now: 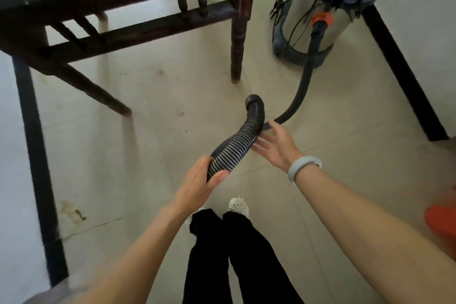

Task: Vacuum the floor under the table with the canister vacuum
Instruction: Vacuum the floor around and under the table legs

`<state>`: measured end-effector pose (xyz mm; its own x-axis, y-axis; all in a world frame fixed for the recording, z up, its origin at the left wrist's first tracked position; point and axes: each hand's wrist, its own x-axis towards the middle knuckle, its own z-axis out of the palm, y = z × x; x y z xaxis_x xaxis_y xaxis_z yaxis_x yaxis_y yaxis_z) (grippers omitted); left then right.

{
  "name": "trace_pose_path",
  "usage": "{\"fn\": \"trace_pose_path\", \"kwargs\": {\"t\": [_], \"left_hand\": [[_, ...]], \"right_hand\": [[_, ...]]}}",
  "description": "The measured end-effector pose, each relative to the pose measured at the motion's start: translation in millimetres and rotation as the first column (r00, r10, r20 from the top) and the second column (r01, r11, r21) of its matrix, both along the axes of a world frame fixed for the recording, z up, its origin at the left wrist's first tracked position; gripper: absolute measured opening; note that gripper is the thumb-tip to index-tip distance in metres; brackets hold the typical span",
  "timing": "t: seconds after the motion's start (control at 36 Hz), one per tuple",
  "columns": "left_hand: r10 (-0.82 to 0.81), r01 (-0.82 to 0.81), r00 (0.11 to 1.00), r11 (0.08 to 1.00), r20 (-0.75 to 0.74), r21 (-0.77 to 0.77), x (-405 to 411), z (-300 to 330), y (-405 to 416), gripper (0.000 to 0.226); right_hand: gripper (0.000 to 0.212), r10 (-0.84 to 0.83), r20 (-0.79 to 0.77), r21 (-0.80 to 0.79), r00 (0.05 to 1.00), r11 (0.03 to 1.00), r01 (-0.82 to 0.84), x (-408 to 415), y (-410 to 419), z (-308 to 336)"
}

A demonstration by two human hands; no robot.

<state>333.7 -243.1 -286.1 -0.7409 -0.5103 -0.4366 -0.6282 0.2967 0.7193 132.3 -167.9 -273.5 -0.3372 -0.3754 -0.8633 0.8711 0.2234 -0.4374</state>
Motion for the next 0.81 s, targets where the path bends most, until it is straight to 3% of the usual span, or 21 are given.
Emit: {"fn": "trace_pose_path", "kwargs": {"t": [0.08, 0.14, 0.17, 0.22, 0.31, 0.42, 0.47, 0.53, 0.58, 0.67, 0.81], "left_hand": [[0.053, -0.053, 0.999, 0.999, -0.003, 0.011, 19, 0, 11, 0.016], [0.104, -0.104, 0.995, 0.994, 0.004, 0.02, 27, -3, 17, 0.015], [0.119, -0.119, 0.993, 0.992, 0.011, 0.032, 30, -4, 19, 0.015], [0.13, -0.131, 0.991, 0.989, 0.019, 0.071, 33, -8, 24, 0.015], [0.145, -0.148, 0.989, 0.983, 0.042, 0.112, 37, -17, 28, 0.02], [0.14, -0.157, 0.984, 0.973, 0.107, 0.171, 44, -28, 20, 0.035], [0.085, -0.114, 0.985, 0.974, 0.152, 0.194, 47, -36, 15, 0.042], [0.155, -0.202, 0.967, 0.95, 0.201, 0.24, 56, -44, 1, 0.048], [0.356, -0.425, 0.899, 0.849, 0.255, 0.313, 62, -50, -19, 0.047], [0.606, -0.677, 0.727, 0.559, 0.322, 0.478, 63, -49, -59, 0.047], [0.781, -0.671, 0.491, 0.057, 0.385, 0.74, 40, -53, -137, 0.07]], "right_hand": [[0.053, -0.085, 0.159, -0.049, 0.984, 0.994, 0.094, 0, -30, 3], [0.05, 0.0, 0.234, -0.072, 0.972, 0.997, 0.018, 1, -50, -4], [0.063, 0.066, 0.247, -0.077, 0.967, 0.996, -0.048, 3, -58, -10], [0.064, 0.238, 0.176, -0.049, 0.955, 0.971, -0.234, 9, -76, -16], [0.05, 0.487, 0.003, 0.047, 0.874, 0.873, -0.486, 27, -100, -14], [0.013, 0.618, -0.185, 0.136, 0.764, 0.786, -0.603, 53, -118, -21], [0.014, 0.688, -0.317, 0.206, 0.653, 0.722, -0.66, 57, -115, -29], [0.022, 0.768, -0.424, 0.274, 0.48, 0.614, -0.74, 61, -114, -37], [0.025, 0.799, -0.501, 0.328, 0.332, 0.53, -0.782, 61, -111, -42], [0.031, 0.79, -0.59, 0.392, 0.169, 0.463, -0.795, 60, -110, -45], [0.044, 0.727, -0.676, 0.474, -0.117, 0.308, -0.825, 71, -124, -41]]}}
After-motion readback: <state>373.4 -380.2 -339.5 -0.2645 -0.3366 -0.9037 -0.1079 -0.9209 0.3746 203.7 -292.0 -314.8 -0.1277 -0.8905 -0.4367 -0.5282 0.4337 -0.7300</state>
